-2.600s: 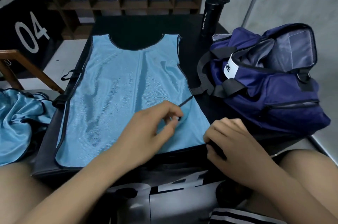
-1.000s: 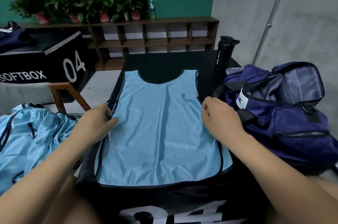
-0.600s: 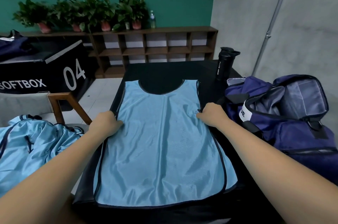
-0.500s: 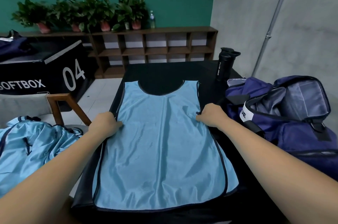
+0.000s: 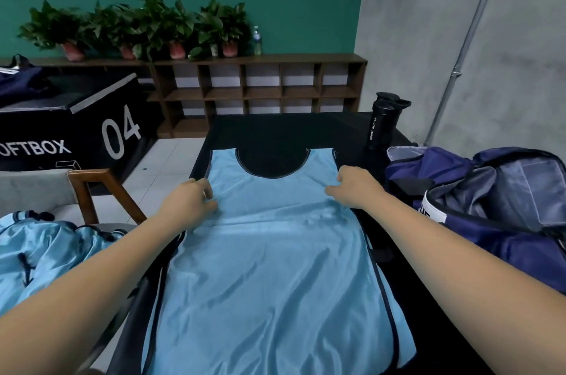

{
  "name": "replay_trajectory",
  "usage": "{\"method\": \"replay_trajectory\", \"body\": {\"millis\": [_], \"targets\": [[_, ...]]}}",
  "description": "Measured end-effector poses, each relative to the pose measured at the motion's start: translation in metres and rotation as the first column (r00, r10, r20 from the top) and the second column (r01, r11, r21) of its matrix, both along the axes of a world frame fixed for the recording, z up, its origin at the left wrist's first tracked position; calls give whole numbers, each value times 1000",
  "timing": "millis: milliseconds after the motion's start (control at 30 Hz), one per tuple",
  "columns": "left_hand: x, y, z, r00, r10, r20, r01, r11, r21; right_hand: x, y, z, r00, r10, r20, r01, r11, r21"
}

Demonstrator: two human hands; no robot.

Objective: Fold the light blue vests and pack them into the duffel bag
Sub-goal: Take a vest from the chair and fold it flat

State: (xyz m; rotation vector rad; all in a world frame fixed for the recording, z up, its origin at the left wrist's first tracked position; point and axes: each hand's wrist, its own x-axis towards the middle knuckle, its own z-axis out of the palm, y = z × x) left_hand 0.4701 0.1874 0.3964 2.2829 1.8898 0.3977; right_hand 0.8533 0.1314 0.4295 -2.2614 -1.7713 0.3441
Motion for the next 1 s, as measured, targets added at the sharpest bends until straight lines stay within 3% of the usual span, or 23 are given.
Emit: {"method": "replay_trajectory", "body": {"millis": [233, 633, 867, 1000], "targets": [[18, 77, 3, 998, -47, 46, 46, 999, 28, 10, 79, -4, 997, -6, -75, 11, 998, 65], [27, 207, -11, 995, -47, 84, 38, 993, 112, 40, 196, -17, 994, 106, 35, -106, 994, -11], [31, 247, -15, 997, -78, -5, 78, 995, -61, 56, 229, -23, 986, 152, 66, -146, 986, -79], [36, 258, -11, 999, -48, 19, 51, 988, -149, 60, 238, -15, 993, 113, -33, -117, 984, -131]]}}
